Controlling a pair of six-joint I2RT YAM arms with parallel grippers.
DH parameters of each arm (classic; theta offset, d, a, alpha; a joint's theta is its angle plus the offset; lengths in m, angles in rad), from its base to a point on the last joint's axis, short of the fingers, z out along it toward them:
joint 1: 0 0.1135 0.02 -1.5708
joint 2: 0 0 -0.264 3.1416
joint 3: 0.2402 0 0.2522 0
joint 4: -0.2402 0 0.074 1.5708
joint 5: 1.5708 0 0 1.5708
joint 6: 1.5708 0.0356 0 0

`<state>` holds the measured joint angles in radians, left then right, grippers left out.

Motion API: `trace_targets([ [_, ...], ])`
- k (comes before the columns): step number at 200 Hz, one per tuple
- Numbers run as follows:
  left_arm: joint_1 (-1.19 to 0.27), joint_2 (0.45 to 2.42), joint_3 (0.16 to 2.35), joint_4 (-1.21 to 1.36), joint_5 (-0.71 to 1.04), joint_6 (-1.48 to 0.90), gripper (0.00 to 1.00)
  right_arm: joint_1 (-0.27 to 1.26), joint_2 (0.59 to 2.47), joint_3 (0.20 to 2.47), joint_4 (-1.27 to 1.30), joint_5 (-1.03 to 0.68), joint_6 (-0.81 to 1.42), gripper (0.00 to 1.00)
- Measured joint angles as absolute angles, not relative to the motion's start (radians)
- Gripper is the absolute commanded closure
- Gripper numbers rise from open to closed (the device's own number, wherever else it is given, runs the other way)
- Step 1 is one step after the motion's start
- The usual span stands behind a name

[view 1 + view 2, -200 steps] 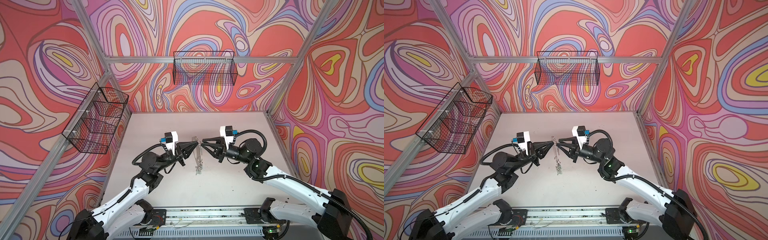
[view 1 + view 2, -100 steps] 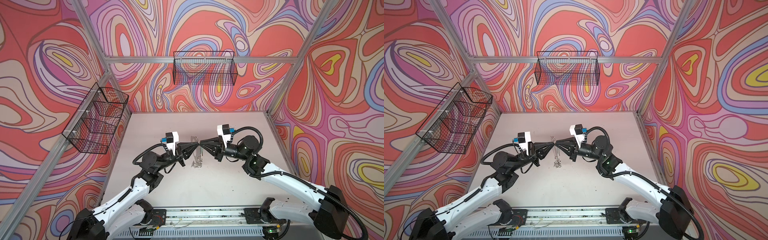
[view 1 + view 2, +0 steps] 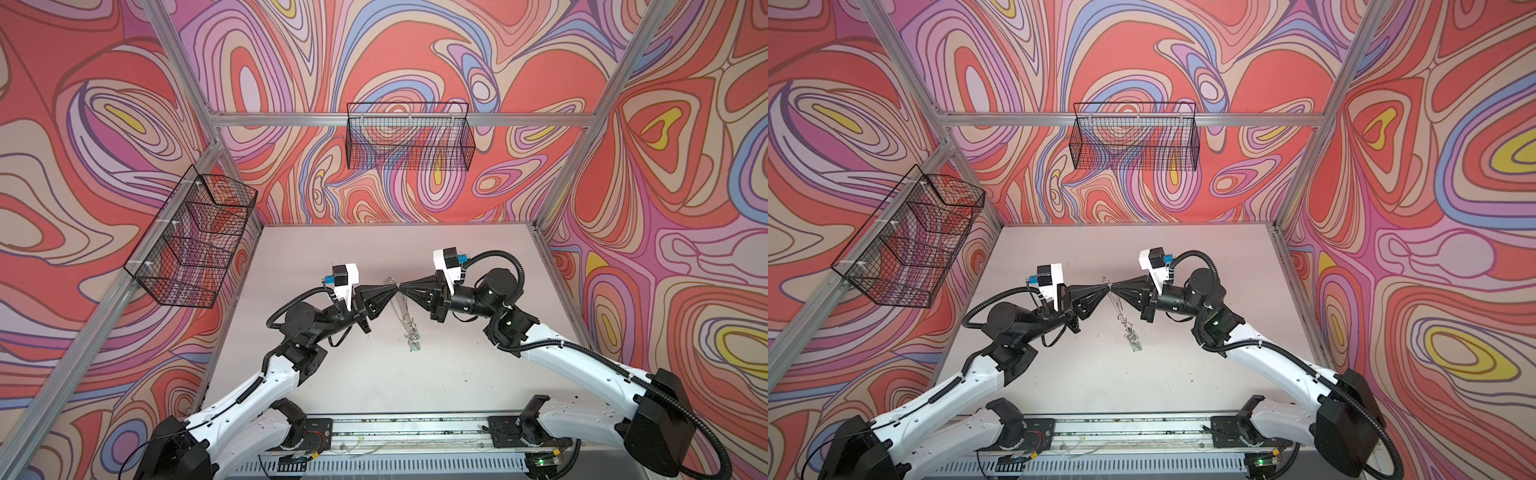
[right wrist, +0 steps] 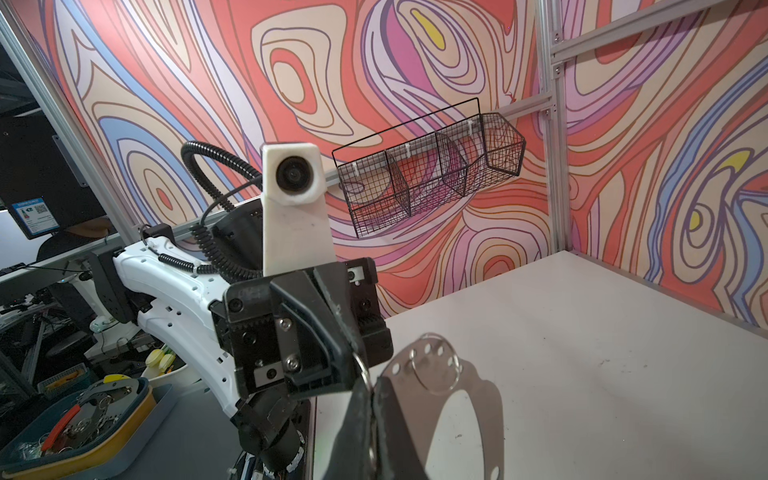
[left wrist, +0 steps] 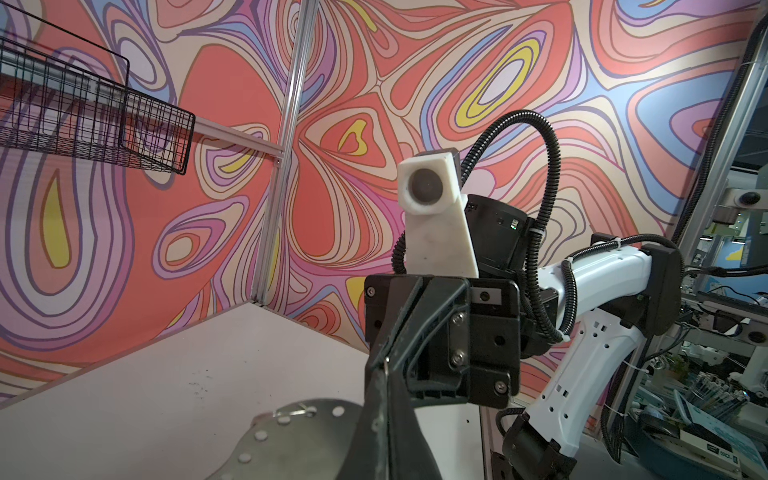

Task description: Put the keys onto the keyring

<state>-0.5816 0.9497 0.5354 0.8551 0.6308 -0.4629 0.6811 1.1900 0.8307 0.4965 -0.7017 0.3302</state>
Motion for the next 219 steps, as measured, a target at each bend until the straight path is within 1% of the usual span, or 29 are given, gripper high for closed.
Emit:
trace_targets([
  [9, -0.582, 0.941, 0.544, 0.808, 0.629, -0.449, 0.86, 0.675, 1.186, 0.831, 0.475, -0.707, 0.321, 1.00],
  [40, -0.574, 0.881, 0.629, 0.573, 0.622, -0.363, 0.85, 0.611, 1.157, 0.831, 0.373, -0.726, 0.269, 1.00],
  [59, -0.568, 0.862, 0.726, 0.404, 0.632, -0.286, 0.82, 0.584, 1.146, 0.842, 0.280, -0.733, 0.210, 1.00],
  [70, -0.563, 0.862, 0.785, 0.304, 0.645, -0.239, 0.77, 0.583, 1.147, 0.857, 0.226, -0.738, 0.180, 1.00],
  [99, -0.546, 0.917, 0.936, 0.020, 0.691, -0.103, 0.78, 0.583, 1.151, 0.908, 0.102, -0.758, 0.102, 1.00],
  [131, -0.530, 1.009, 1.038, -0.240, 0.698, 0.009, 0.74, 0.583, 1.179, 0.972, 0.003, -0.767, 0.039, 1.00],
  [168, -0.529, 1.038, 1.040, -0.389, 0.720, 0.076, 0.74, 0.583, 1.202, 0.987, -0.060, -0.779, -0.002, 1.00],
  [219, -0.529, 1.055, 1.047, -0.427, 0.746, 0.095, 0.74, 0.597, 1.203, 0.987, -0.083, -0.775, -0.036, 1.00],
])
